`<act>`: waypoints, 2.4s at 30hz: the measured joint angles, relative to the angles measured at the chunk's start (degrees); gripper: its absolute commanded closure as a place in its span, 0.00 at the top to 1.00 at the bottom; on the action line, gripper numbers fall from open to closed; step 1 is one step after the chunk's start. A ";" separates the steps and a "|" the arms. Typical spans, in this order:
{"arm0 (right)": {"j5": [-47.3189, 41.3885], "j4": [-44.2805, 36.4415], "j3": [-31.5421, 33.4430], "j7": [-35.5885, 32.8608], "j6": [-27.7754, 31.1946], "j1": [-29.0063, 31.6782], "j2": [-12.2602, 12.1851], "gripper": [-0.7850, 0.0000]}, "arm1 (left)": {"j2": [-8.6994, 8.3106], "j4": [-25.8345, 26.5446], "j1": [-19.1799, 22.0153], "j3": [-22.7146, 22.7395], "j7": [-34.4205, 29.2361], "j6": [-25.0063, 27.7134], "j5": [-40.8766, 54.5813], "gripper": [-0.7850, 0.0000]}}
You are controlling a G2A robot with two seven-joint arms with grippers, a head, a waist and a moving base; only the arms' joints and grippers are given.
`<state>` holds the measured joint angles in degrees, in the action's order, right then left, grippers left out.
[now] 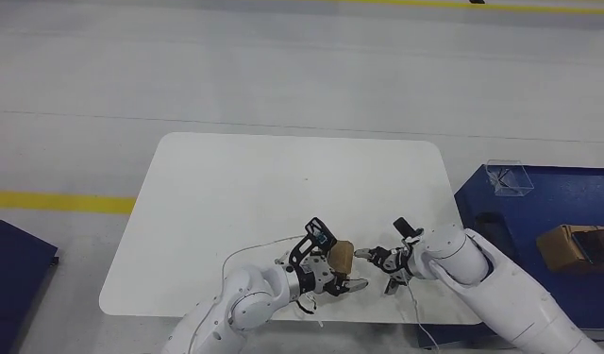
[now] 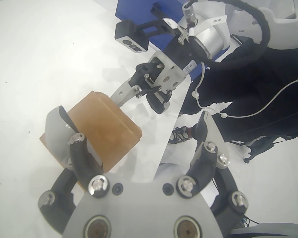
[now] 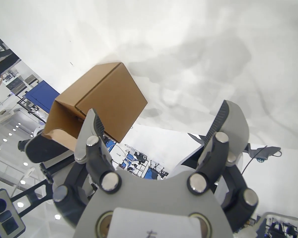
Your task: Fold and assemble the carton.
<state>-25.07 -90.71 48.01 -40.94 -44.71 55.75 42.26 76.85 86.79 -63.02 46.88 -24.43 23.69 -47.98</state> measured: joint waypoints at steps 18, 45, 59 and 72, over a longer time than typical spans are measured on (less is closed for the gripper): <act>-0.86 -5.77 7.81 0.84 11.02 10.06 -1.86 1.00 | 0.18 -0.67 0.28 0.31 -0.28 0.15 1.40 1.00; 3.28 -4.08 4.92 1.63 9.75 8.19 0.71 1.00 | 0.56 -2.98 0.83 0.33 -0.71 1.36 5.83 1.00; 3.13 -5.19 7.15 2.09 10.90 9.38 1.05 1.00 | 0.34 -1.02 -0.29 1.97 -1.29 0.05 9.17 1.00; 3.71 -7.00 9.21 1.86 10.91 11.10 1.14 1.00 | -0.52 7.01 -4.33 9.48 -7.16 -19.19 17.86 1.00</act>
<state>-21.36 -97.72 57.22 -39.08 -33.79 66.85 43.40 76.32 93.80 -67.35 56.36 -31.58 4.50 -30.12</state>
